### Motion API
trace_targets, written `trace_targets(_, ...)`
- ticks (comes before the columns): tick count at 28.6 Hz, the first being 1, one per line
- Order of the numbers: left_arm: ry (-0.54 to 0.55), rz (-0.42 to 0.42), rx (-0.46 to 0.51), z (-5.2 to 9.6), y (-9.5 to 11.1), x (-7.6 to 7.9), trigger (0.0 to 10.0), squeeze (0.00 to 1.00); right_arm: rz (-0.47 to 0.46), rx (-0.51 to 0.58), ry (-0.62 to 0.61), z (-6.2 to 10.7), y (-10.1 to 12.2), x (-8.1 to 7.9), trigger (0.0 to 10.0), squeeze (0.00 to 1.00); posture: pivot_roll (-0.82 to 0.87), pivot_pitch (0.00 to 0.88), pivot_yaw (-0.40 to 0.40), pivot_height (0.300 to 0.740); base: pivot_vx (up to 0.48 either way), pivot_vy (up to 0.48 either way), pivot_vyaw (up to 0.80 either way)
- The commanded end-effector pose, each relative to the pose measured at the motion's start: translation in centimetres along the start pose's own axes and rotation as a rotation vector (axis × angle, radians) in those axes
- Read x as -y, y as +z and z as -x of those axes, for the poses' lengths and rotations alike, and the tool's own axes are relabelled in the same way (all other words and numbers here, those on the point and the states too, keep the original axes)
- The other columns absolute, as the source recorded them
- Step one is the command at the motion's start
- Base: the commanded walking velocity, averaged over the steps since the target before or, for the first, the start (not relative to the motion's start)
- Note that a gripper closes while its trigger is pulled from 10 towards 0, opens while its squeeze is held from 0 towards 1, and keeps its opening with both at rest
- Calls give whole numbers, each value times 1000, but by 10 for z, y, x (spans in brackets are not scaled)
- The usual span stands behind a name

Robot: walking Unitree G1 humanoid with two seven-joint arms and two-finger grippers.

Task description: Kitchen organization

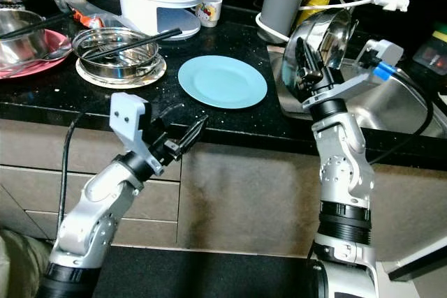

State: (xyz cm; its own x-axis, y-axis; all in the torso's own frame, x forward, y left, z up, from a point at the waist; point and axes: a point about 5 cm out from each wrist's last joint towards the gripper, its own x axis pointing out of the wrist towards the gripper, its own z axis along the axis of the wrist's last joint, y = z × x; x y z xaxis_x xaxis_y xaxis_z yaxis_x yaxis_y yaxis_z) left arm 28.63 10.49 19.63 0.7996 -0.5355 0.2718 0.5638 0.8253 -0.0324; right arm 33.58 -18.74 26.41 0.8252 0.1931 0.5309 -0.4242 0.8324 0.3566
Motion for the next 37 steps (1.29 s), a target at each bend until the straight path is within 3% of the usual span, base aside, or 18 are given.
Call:
trace_targets(1,-8,3,3,-2,2,2,10000,0,16,17,-16,2,2,4,10000,0,157,0,-171,740,326,0,0)
trace_targets(10,14,-12,18,-4,8,-7,10000,0,24,22,3,0,0,-1,10000,0,157,0,-160,740,342,0,0)
trace_targets(25,-35,-17,87,-13,27,6,10000,0,12,29,31,-1,-1,-7,10000,0,154,4,-162,740,393,0,0)
trace_targets(32,-22,0,80,-13,26,6,10000,0,10,22,44,-1,-3,-10,10000,0,154,6,-164,740,406,0,0)
trace_targets(37,-4,33,67,-10,22,7,10000,0,30,8,49,-1,-4,-11,10000,0,155,6,-166,740,0,0,0)
